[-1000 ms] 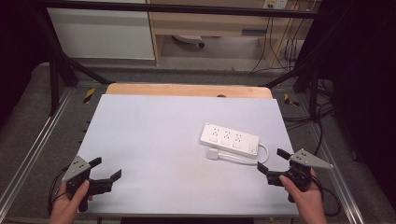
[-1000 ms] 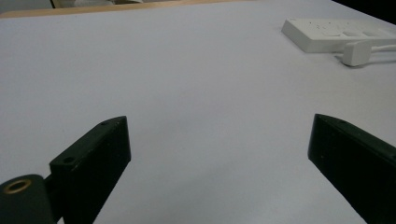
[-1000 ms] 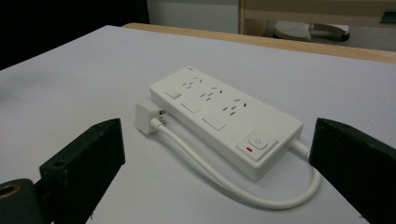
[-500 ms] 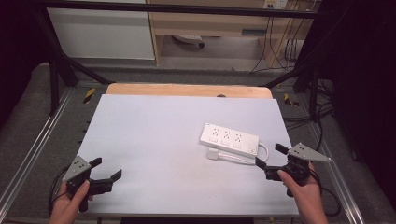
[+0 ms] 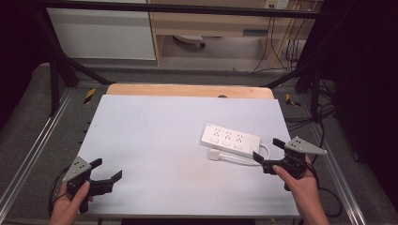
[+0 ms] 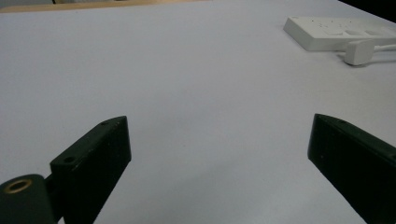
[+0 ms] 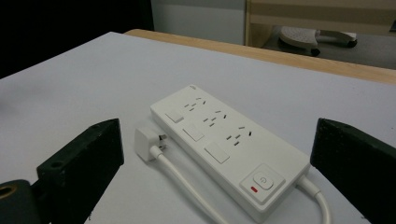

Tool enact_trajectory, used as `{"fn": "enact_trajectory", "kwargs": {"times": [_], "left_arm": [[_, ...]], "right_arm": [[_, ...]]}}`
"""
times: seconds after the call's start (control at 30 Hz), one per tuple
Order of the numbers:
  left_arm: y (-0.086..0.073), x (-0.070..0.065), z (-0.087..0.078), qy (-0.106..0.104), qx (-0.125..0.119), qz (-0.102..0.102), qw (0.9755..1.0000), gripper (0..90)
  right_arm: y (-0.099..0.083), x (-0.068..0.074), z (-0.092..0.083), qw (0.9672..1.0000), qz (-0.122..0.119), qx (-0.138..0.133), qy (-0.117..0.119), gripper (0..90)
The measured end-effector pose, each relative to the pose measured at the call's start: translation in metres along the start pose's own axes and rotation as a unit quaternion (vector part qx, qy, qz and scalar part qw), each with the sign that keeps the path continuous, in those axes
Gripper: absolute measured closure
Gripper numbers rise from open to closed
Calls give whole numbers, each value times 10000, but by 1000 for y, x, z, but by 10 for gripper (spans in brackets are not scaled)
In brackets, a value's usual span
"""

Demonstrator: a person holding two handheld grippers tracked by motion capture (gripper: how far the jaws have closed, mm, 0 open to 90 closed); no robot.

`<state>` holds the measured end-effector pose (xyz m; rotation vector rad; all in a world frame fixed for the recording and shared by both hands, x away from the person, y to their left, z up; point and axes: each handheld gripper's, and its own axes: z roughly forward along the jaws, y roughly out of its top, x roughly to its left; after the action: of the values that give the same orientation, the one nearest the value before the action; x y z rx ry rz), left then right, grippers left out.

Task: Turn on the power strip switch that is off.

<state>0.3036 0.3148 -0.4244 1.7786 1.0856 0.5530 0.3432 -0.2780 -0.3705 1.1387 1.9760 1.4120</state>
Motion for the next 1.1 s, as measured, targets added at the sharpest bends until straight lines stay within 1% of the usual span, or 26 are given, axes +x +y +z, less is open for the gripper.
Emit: {"fn": "enact_trajectory", "kwargs": {"times": [0.13,0.2,0.43,0.57,0.6,0.7,0.83,1.1], "left_arm": [[0,0,0,6,3,-14,10000,60],[0,0,0,7,11,-23,10000,60],[0,0,0,-4,19,-27,10000,60],[0,0,0,1,6,-29,10000,60],[0,0,0,-1,7,-25,10000,60],[0,0,0,1,-5,-30,10000,60],[0,0,-1,-2,-9,-38,10000,60],[0,1,-1,6,-8,-51,10000,59]], "right_arm": [[3,0,5,10000,-2,-6,36,21],[5,0,7,9999,4,29,99,17],[14,2,15,9998,-55,-3,178,17],[17,3,18,9998,-74,-9,163,19],[21,4,21,9998,-121,-4,162,19],[24,4,23,9998,-122,-9,175,19],[31,5,30,9996,-175,37,232,18],[39,7,40,9995,-218,15,223,19]]}}
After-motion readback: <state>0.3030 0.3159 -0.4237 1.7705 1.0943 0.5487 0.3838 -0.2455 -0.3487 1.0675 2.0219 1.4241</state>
